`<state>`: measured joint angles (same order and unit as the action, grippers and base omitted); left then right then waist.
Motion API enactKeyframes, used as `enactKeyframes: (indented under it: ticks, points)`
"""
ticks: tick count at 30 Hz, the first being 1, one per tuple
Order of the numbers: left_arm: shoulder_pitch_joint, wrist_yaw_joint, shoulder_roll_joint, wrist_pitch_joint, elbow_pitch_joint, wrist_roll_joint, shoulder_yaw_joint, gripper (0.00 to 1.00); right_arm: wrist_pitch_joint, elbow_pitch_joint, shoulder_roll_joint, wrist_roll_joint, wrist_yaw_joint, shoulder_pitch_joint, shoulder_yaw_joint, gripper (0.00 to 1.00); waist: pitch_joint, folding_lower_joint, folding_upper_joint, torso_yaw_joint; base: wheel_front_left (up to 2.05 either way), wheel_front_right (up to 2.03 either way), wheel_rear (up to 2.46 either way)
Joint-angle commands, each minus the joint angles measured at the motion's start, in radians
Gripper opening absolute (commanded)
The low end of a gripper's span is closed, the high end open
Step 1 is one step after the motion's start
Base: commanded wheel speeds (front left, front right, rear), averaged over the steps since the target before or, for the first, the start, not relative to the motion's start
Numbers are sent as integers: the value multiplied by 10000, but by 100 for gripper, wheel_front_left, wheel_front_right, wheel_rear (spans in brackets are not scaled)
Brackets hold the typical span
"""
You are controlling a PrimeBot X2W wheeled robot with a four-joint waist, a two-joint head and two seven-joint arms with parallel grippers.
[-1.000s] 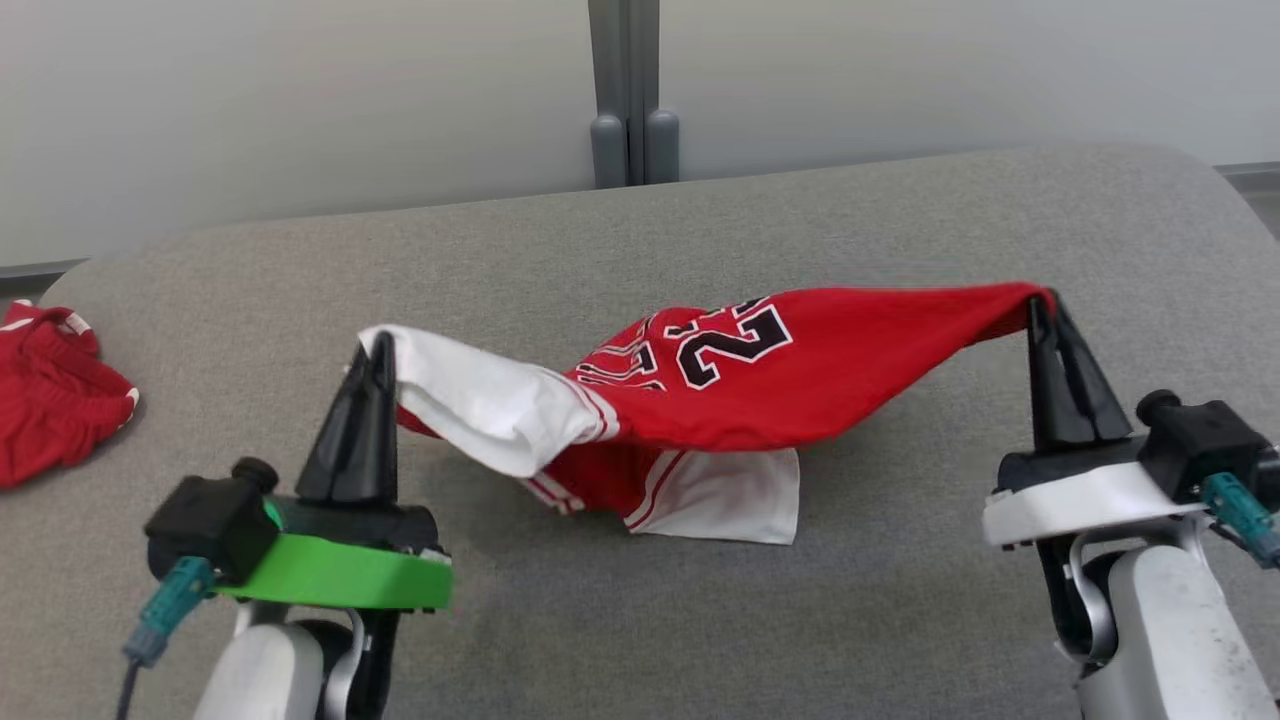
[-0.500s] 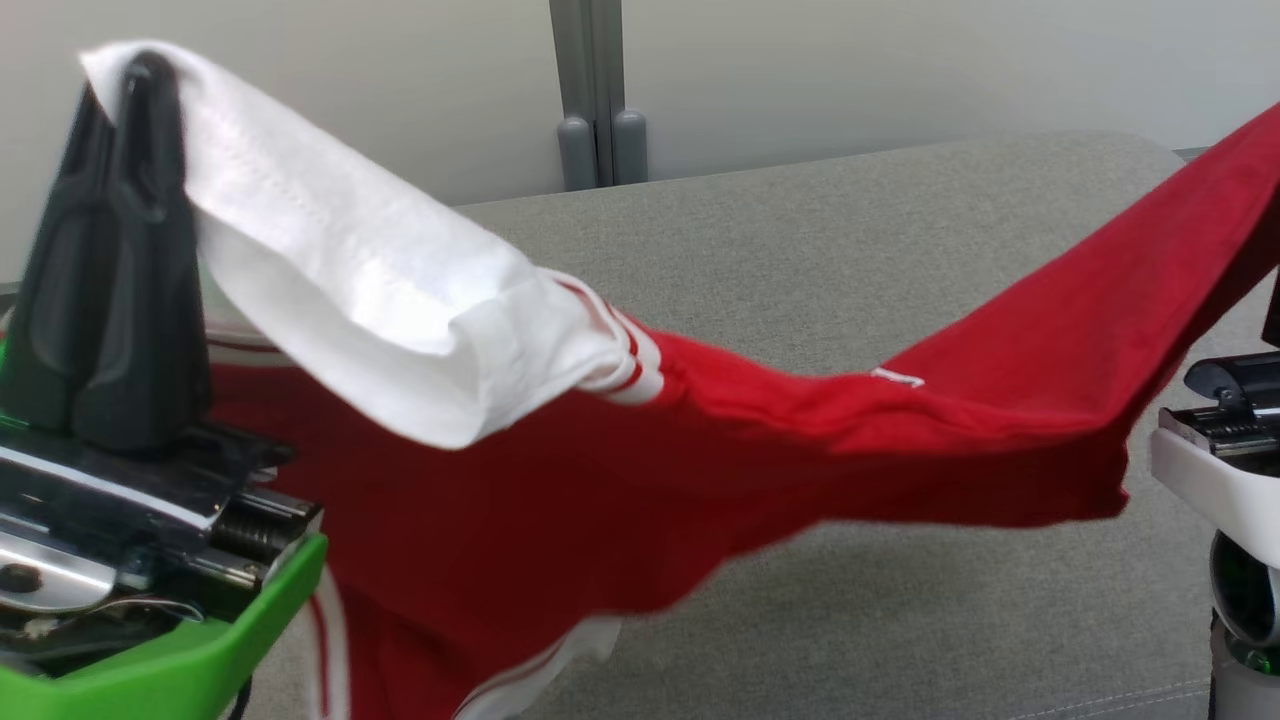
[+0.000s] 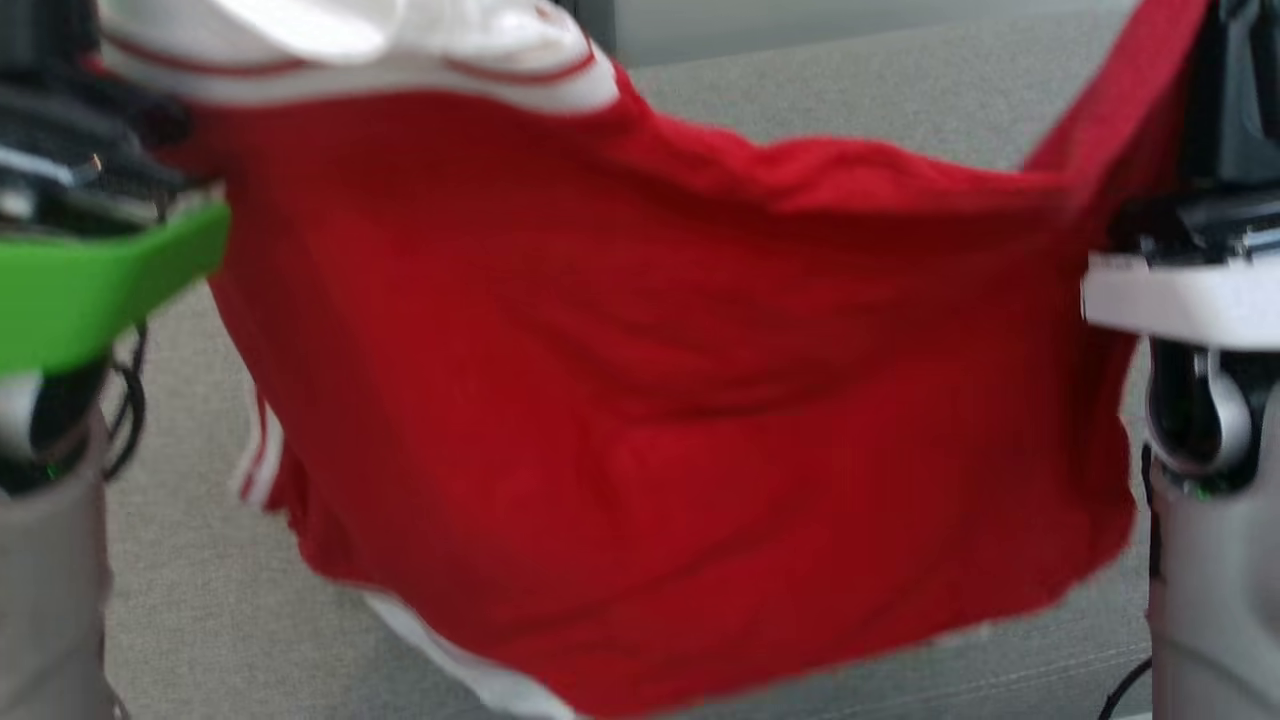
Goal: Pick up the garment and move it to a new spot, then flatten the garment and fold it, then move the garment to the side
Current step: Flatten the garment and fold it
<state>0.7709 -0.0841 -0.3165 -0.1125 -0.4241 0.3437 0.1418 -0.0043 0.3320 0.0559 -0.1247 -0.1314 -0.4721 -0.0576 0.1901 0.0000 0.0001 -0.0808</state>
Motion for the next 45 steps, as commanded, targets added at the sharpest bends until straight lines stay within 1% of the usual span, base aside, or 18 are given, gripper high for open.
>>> enactKeyframes:
  ticks: [1, 4, 6, 7, 8, 11, 14, 16, 17, 18, 22, 24, 28, 29, 34, 38, 41, 45]
  points:
    - [893, -75, -92, 26, 596, -141, 44, 0, 5, -514, 164, -6, 14, -914, 84, 0, 1413, 0, -1, -137, 0, 0, 0]
    - [2885, -184, -164, 192, 2352, -415, 194, 0, -58, -2095, 253, 225, 14, -3023, 364, 0, 2188, 0, -1, -96, 0, 0, 0]
    - [4233, -177, -131, 512, 3701, -775, 258, 0, -17, -3476, 195, 305, 11, -4475, 461, 0, 2586, 0, -1, -60, 0, 0, 0]
    - [4912, -104, -55, 739, 4445, -941, 285, 0, -37, -4232, 122, 148, 17, -5302, 286, 0, 2770, 0, -1, -26, 0, 0, 0]
    - [5508, -25, 9, 902, 5016, -1069, 292, 0, 40, -4842, 109, 266, 16, -6001, 235, 0, 2962, 0, -1, 21, 0, 0, 0]
    - [7133, 392, 301, 1740, 6938, -1513, 288, 0, -301, -6858, 7, 1034, 14, -8028, -228, 0, 3476, 0, -1, 265, 0, 0, 0]
    - [8048, 595, 679, 2555, 8309, -1717, 423, 0, -756, -8317, -45, 1950, 14, -9373, -690, 0, 3887, 0, -1, 625, 0, 0, 0]
    - [8470, 647, 963, 3054, 9100, -1655, 463, 0, -1046, -9319, -56, 2509, 13, -10069, -812, 0, 4323, 0, -1, 963, 0, 0, 0]
    - [8506, 632, 1020, 3183, 9300, -1651, 491, 0, -1172, -9608, -53, 2645, 14, -10203, -841, 0, 4458, 0, -1, 1058, 0, 0, 0]
    - [8473, 607, 1210, 3391, 9672, -1527, 479, 0, -1355, -10173, -50, 2968, 14, -10296, -869, 0, 4718, 0, -1, 1255, 0, 0, 0]
    - [7753, 319, 1573, 3732, 10408, -1250, 444, 0, -2178, -11578, -25, 3455, 14, -9961, -1339, 0, 5220, 0, -1, 1641, 0, 0, 0]
    - [7358, 161, 1713, 3793, 10430, -1120, 380, 0, -2403, -12115, -45, 3639, 14, -9687, -1430, 0, 5401, 0, -1, 1710, 0, 0, 0]
    - [6266, -124, 1970, 3776, 9778, -863, 115, 0, -2610, -12601, -22, 3722, 14, -9167, -1473, 0, 5652, 0, -1, 1696, 0, 0, 0]
    - [6043, -171, 1987, 3774, 9641, -852, 92, 0, -2622, -12504, -28, 3581, 14, -9105, -1446, 0, 5671, 0, -1, 1670, 0, 0, 0]
    - [4779, -383, 2166, 3778, 8565, -586, -183, 0, -2606, -11151, -35, 2448, 14, -8193, -725, 0, 5546, 0, -1, 1433, 0, 0, 0]
    - [3731, -458, 2143, 3780, 7504, -320, -384, 0, -2609, -9860, -33, 1712, 14, -7286, -239, 0, 5220, 0, -1, 1176, 0, 0, 0]
    - [2845, -466, 2156, 3781, 6760, -62, -565, 0, -2612, -9145, -43, 1282, 14, -6548, -113, 0, 4928, 0, -1, 1047, 0, 0, 0]
    - [1253, -467, 1978, 3778, 5809, 350, -631, 0, -2611, -8361, -41, 920, 14, -5380, 16, 0, 4406, 0, -1, 867, 0, 0, 0]
